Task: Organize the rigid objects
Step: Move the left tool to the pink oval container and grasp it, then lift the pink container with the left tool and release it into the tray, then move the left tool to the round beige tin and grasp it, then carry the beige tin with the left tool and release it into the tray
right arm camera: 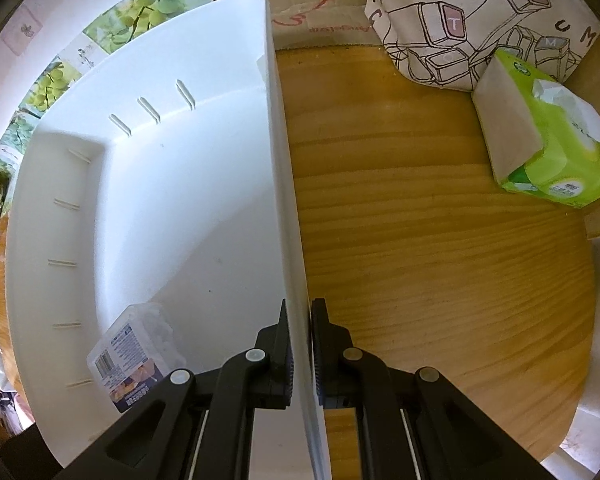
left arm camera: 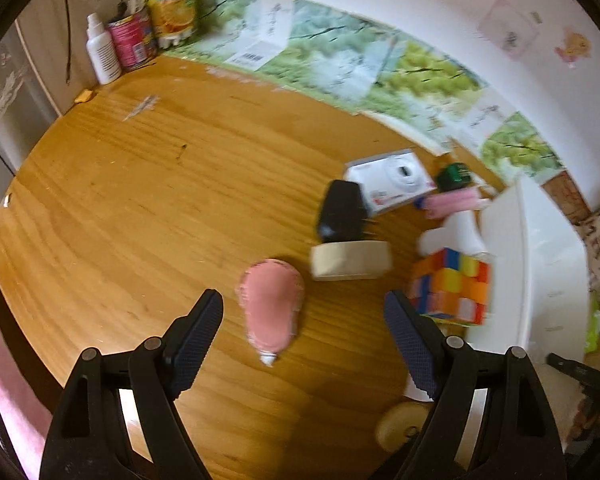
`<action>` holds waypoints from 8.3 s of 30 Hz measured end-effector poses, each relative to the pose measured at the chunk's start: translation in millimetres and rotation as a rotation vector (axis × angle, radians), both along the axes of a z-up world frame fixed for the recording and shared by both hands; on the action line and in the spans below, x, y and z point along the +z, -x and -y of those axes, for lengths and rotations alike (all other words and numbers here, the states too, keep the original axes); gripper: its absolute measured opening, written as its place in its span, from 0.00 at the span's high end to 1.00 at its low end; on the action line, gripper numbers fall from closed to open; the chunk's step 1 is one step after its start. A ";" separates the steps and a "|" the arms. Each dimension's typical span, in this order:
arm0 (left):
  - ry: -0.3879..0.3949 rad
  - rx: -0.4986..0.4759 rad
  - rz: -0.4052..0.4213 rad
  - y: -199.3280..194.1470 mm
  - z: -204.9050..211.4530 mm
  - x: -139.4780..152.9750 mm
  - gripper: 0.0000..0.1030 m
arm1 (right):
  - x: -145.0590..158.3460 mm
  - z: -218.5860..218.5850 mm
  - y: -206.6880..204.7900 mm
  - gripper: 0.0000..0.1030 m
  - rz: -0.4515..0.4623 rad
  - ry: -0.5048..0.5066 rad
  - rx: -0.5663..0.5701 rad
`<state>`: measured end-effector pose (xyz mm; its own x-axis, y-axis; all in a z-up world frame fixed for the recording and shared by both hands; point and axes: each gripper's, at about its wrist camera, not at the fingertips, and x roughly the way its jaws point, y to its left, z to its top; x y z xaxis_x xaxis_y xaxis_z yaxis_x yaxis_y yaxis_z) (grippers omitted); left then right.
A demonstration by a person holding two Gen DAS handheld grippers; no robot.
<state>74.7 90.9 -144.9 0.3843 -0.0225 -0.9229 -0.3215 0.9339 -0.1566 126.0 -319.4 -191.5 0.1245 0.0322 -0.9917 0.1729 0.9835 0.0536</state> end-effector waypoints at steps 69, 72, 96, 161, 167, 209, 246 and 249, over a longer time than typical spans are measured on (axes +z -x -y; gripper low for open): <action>-0.125 -0.120 -0.011 -5.0 37.5 44.6 0.48 | -2.0 -0.2 37.7 0.92 -0.040 -0.055 0.035; -0.135 -0.147 0.018 -1.7 47.5 54.6 0.48 | 1.5 5.6 44.8 0.92 -0.042 -0.070 0.032; -0.131 -0.509 0.109 14.7 162.9 86.7 0.48 | 21.6 8.5 101.2 0.91 -0.026 -0.061 0.043; -0.114 -0.530 -0.129 49.7 112.5 12.6 0.21 | 9.5 -4.1 98.3 0.90 -0.060 -0.045 0.054; -0.142 -0.558 -0.205 50.9 118.3 -12.8 0.21 | 6.2 -3.5 94.7 0.90 -0.069 -0.039 0.051; -0.124 -0.685 -0.251 26.1 175.7 -68.3 0.43 | -5.0 2.0 91.2 0.90 -0.091 -0.038 0.024; -0.109 -0.474 -0.040 29.2 99.1 46.9 0.43 | -8.2 -13.1 88.8 0.90 -0.094 -0.030 0.058; -0.122 -0.489 0.008 27.7 100.3 60.9 0.43 | -8.7 -13.0 87.8 0.90 -0.095 -0.033 0.060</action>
<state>47.0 -9.4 -84.0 0.3625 -0.0941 -0.9272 0.1590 0.9866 -0.0380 38.2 -306.4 -200.3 0.0267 0.0694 -0.9972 0.1200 0.9901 0.0721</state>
